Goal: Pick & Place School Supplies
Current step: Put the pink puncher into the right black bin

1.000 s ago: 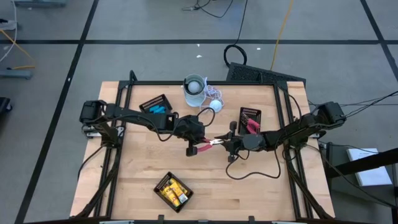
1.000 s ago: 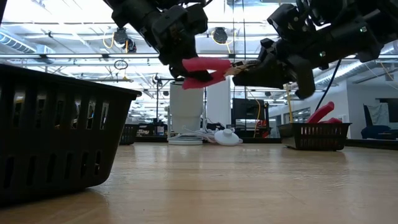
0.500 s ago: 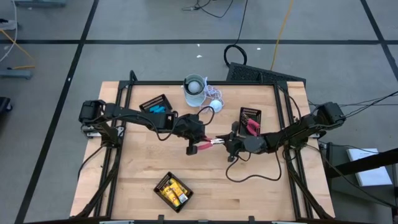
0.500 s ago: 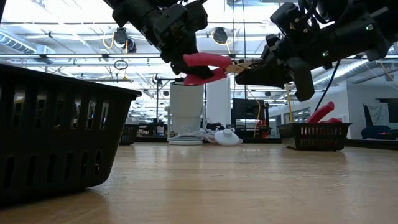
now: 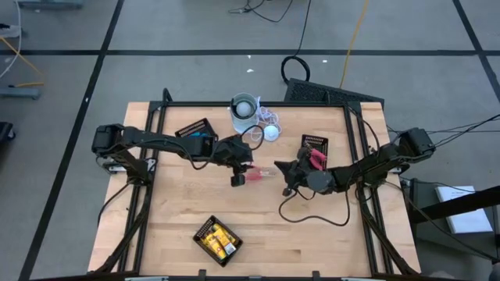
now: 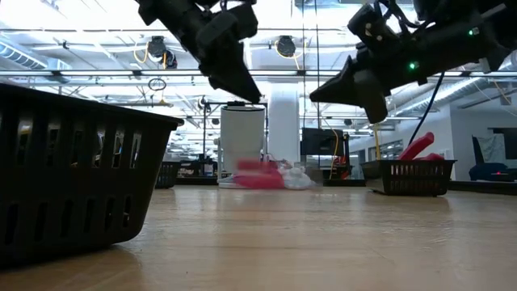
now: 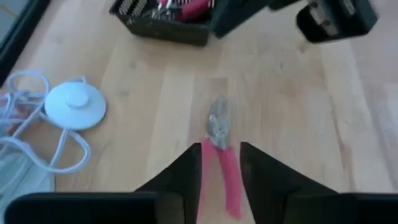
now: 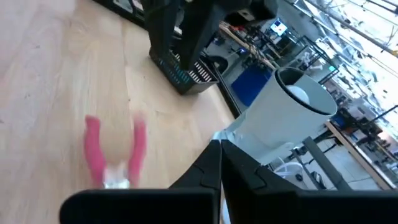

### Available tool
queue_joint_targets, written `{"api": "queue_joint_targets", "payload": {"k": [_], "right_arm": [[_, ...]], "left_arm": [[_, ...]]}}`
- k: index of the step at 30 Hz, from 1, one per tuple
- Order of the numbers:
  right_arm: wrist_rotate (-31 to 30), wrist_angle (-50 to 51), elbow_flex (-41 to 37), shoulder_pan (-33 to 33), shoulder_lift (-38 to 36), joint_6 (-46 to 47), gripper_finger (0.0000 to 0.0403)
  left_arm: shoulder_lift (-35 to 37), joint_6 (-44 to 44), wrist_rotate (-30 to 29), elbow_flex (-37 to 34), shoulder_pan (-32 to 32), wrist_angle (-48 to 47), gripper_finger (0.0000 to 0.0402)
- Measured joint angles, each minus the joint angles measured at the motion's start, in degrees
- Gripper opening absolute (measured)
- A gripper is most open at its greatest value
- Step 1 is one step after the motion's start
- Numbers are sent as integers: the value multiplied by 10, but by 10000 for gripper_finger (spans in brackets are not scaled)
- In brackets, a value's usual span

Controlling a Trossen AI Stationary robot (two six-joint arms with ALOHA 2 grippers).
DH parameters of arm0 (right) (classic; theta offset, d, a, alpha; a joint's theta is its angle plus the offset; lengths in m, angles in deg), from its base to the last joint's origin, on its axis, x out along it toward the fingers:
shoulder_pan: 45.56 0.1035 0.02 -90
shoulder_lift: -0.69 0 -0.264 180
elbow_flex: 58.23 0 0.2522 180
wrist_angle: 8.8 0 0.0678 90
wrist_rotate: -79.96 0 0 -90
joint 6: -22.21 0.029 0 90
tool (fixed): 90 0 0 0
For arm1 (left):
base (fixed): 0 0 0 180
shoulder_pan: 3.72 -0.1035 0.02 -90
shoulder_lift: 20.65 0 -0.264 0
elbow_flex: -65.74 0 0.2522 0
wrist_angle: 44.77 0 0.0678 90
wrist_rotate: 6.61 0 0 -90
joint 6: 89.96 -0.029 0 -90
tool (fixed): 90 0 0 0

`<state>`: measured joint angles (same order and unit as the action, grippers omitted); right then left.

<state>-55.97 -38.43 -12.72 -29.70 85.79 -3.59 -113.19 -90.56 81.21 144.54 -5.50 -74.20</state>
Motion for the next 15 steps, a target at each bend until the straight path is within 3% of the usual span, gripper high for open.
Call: {"api": "queue_joint_targets", "payload": {"k": [6,11,15], "right_arm": [[30,53,-1,0,0,56,3],[180,160,4,-21,0,165,7],[232,235,17,-59,0,236,64]], "left_arm": [[-1,-19,3,0,0,-14,11],[-1,-20,29,0,2,-39,40],[-18,-32,39,1,-2,-41,82]]}}
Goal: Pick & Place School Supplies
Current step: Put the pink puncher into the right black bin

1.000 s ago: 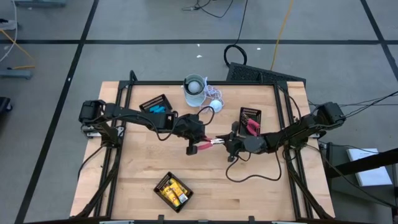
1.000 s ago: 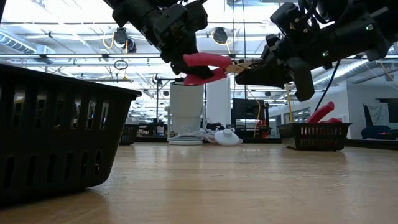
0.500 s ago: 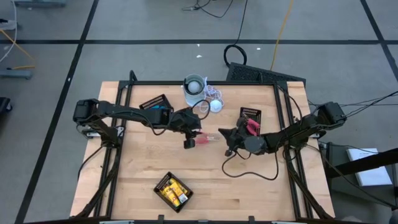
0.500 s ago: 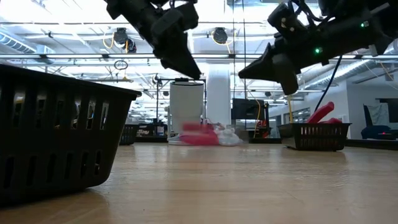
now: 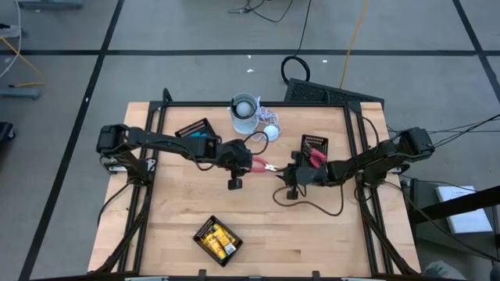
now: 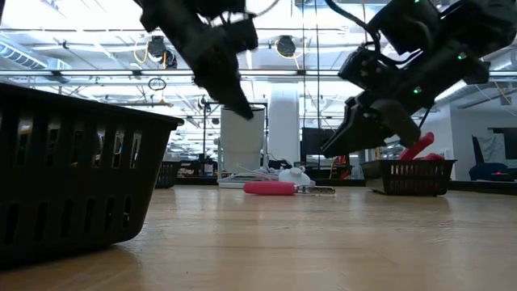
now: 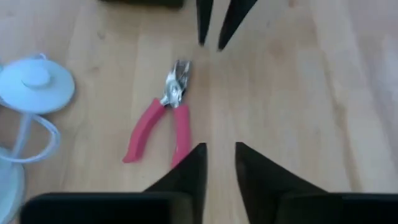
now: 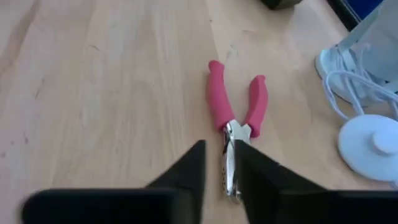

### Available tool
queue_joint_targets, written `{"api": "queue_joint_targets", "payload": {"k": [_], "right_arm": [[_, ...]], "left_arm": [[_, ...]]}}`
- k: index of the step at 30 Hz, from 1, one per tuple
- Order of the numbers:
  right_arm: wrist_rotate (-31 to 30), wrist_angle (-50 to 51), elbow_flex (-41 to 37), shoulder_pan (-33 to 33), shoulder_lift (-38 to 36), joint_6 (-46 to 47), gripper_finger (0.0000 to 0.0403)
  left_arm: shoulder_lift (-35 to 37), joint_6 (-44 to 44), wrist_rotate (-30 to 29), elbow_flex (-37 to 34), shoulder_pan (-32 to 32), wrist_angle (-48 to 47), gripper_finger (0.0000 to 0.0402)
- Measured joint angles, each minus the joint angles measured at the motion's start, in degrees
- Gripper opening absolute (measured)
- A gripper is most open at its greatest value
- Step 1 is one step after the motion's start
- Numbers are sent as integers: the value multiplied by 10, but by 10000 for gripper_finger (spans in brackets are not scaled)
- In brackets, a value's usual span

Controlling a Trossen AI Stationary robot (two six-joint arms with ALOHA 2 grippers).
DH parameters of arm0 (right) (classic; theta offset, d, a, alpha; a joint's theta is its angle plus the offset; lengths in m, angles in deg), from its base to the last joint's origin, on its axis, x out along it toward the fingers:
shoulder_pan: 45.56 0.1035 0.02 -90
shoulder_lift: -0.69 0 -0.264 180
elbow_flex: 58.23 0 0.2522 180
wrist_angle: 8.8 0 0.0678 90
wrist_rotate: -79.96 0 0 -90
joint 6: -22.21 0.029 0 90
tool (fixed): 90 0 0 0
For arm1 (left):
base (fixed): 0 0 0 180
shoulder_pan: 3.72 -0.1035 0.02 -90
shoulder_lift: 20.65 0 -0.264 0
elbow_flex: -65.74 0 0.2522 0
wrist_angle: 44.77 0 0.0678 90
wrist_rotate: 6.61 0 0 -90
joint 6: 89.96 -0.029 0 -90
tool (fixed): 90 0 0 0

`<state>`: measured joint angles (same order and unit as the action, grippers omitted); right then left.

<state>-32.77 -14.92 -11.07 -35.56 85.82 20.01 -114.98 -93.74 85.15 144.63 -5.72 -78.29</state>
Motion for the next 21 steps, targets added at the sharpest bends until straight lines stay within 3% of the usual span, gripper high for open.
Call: {"api": "queue_joint_targets", "payload": {"k": [6,10,21], "right_arm": [[5,-17,1,-23,0,-22,191],[5,-16,1,-31,0,-16,246],[5,-18,1,-33,0,-21,242]], "left_arm": [[-60,-15,27,0,-1,32,179],[-99,-12,26,0,-10,35,233],[-157,-10,27,13,-26,83,255]]}}
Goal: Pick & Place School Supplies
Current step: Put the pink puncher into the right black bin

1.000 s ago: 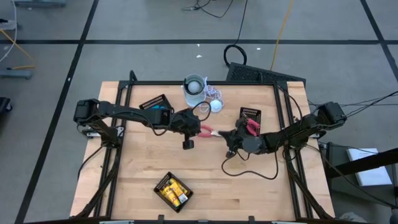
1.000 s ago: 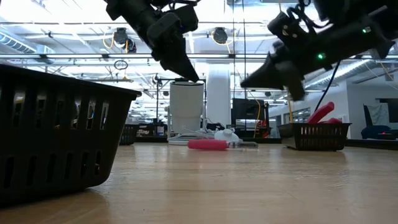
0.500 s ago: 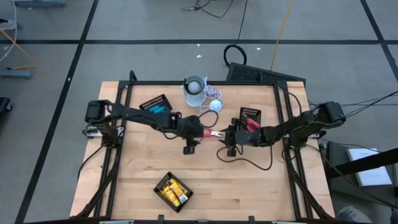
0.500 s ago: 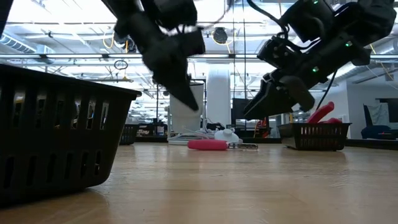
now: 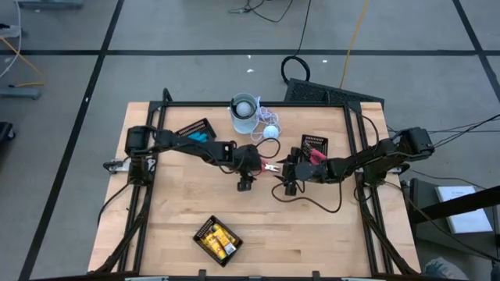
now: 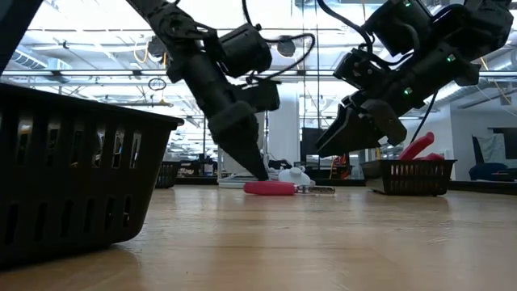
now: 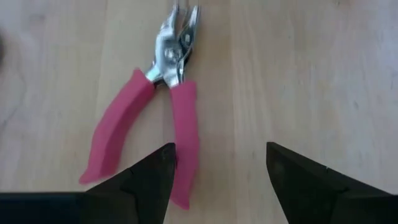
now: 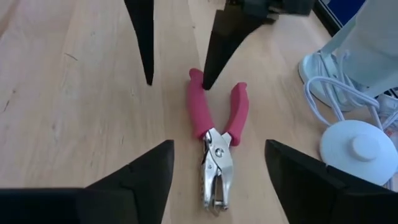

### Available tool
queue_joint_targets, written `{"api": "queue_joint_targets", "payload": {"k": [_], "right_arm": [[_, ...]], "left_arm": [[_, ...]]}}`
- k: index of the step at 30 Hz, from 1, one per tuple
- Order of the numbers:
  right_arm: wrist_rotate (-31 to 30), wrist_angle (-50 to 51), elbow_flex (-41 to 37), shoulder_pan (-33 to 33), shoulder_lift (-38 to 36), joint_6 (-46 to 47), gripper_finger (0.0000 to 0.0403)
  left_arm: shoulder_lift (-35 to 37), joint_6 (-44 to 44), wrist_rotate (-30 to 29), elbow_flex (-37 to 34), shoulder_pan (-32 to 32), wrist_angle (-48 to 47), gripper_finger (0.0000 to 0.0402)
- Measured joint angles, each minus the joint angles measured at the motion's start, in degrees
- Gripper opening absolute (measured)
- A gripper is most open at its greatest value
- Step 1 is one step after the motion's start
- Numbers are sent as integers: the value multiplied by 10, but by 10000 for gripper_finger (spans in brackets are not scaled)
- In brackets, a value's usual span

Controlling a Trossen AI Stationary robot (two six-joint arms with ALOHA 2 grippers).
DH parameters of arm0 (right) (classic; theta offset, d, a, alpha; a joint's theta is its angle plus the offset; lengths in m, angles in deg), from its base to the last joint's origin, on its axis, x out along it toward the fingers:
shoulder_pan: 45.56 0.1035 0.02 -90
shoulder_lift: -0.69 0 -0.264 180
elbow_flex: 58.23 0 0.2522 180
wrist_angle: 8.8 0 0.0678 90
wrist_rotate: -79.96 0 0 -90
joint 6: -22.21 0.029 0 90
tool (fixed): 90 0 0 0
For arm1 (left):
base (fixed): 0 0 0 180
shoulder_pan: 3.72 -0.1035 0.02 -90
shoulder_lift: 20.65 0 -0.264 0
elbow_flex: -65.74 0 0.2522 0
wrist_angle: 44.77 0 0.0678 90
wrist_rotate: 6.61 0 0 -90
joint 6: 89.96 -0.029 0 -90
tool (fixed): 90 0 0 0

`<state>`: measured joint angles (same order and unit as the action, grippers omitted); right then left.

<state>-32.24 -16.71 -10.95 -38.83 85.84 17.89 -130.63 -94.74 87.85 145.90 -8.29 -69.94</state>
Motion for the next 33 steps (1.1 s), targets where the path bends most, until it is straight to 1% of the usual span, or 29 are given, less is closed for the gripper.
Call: {"api": "queue_joint_targets", "payload": {"k": [5,8,11,13,15,17,19,20,22,26,29,31,33], "right_arm": [[0,-2,0,0,0,-3,238],[0,-4,0,0,0,-3,238],[0,-5,0,0,0,-4,238],[0,-5,0,0,0,-3,238],[0,-4,0,0,0,-4,238],[0,-4,0,0,0,-3,238],[2,-4,0,0,0,-2,237],[13,-4,0,0,0,0,238],[27,-4,0,0,0,6,237],[28,-3,0,0,0,21,238],[27,-1,0,0,0,22,238],[18,1,0,0,0,23,238],[-4,14,0,0,0,28,238]], "left_arm": [[-33,-8,-3,30,-1,-15,255],[-53,-8,-22,49,0,-36,254],[-63,-10,-41,60,-1,-44,234],[-67,-11,-48,64,-2,-48,207],[-67,-11,-48,64,-2,-47,168],[-67,-12,-56,64,-3,-47,115],[-66,-16,-63,64,-3,-47,51],[-65,-16,-61,64,-3,-46,39],[-65,-16,-63,63,-3,-42,39],[-65,-12,-64,85,4,-65,39],[-65,-14,-90,103,24,-68,39],[-65,-20,-104,123,36,-90,39],[-65,-23,-105,139,45,-100,39]]}}
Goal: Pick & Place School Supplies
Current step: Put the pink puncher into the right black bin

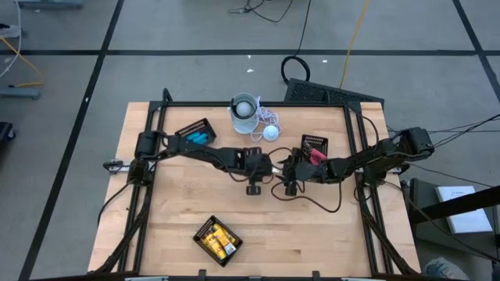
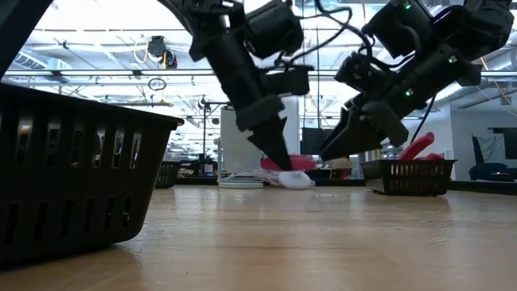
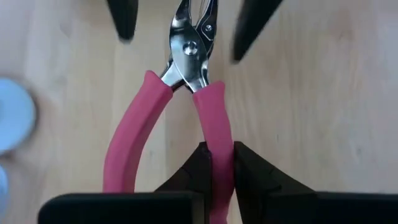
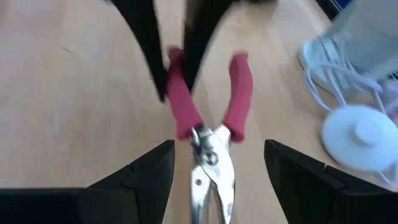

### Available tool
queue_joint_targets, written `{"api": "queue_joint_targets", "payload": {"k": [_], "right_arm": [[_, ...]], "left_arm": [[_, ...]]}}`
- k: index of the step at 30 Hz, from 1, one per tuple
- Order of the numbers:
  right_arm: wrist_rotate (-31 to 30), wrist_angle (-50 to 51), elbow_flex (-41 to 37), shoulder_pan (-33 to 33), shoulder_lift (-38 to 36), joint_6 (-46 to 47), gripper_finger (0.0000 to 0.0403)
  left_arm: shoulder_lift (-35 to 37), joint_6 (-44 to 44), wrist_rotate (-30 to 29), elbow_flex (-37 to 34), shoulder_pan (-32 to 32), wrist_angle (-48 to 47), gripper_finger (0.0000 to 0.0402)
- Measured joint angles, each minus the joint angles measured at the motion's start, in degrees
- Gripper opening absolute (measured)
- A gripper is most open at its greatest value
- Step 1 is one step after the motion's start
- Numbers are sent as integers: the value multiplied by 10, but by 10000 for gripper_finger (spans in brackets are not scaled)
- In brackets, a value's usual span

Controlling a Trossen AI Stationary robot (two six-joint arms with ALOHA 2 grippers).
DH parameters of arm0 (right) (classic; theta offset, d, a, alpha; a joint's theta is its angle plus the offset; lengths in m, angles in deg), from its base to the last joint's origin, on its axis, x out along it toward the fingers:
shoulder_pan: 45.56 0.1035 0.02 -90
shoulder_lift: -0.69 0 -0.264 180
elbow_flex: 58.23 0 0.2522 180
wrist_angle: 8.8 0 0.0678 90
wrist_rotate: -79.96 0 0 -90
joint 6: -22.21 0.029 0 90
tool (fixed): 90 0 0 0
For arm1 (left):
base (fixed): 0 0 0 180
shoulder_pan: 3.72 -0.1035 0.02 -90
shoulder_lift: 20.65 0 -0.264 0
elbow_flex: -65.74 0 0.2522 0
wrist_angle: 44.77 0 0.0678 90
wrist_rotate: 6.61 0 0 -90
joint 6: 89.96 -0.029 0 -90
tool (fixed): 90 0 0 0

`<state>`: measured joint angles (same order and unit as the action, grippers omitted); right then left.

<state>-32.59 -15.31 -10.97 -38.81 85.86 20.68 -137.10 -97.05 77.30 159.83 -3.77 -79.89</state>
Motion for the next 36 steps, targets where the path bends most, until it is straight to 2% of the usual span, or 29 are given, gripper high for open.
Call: {"api": "queue_joint_targets", "payload": {"k": [5,13,17,22,29,36], "right_arm": [[-13,31,0,0,0,14,238],[-12,19,0,1,0,20,229],[-12,17,0,1,0,19,182],[-2,17,0,1,0,19,86],[13,16,-1,1,0,25,88],[-34,7,-1,1,0,19,88]], "left_arm": [[0,-8,-16,25,10,-28,39],[1,-12,-17,29,13,-11,39],[1,-15,-17,29,13,-8,39],[1,-19,-17,29,13,4,39],[1,-20,-14,28,14,7,39],[12,-37,-36,28,19,-2,39]]}}
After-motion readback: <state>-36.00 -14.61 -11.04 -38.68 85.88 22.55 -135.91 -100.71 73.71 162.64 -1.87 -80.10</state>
